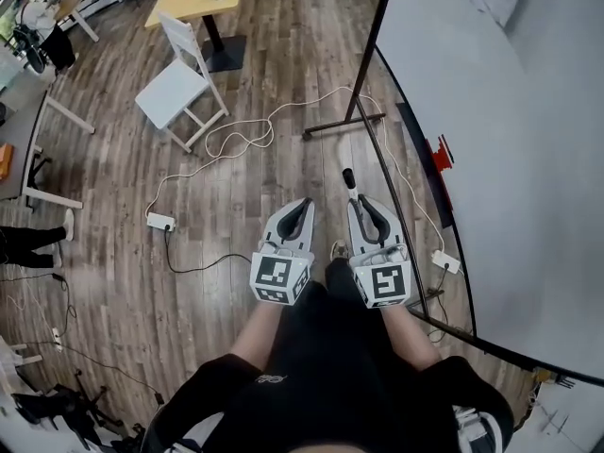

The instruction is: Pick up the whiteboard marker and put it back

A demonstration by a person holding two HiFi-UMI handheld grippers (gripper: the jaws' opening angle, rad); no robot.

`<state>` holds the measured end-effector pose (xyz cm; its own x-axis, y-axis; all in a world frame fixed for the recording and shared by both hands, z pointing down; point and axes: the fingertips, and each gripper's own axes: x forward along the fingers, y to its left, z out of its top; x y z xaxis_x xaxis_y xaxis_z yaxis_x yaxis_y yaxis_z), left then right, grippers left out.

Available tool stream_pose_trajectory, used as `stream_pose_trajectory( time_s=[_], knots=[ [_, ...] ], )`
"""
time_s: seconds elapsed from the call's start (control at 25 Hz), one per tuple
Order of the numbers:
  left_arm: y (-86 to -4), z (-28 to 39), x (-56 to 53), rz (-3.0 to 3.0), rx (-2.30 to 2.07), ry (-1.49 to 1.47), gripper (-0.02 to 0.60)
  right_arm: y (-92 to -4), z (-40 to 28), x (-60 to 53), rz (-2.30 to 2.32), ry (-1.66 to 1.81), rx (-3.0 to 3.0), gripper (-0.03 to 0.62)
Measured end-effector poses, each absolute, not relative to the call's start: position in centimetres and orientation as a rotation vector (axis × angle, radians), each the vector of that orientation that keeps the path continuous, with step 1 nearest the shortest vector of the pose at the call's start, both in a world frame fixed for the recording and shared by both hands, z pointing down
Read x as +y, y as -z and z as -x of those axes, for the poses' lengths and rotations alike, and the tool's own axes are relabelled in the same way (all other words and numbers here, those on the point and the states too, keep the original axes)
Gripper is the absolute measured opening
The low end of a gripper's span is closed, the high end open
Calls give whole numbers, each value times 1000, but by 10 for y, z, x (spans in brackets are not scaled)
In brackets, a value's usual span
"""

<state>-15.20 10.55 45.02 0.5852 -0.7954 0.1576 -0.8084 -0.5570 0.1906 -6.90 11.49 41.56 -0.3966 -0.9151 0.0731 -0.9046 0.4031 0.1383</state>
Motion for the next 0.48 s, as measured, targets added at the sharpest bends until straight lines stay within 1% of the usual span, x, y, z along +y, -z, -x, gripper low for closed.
stream_pose_trajectory(
  time_s=[0.24,0.48],
  knots=[
    [-453,151,79,-2554,-1356,-80,8,-418,64,85,-1634,72,-2513,54],
    [-440,147,21,-2570,-1371,-96,6,-416,60,21,-1623,74,-2531,54]
  ],
)
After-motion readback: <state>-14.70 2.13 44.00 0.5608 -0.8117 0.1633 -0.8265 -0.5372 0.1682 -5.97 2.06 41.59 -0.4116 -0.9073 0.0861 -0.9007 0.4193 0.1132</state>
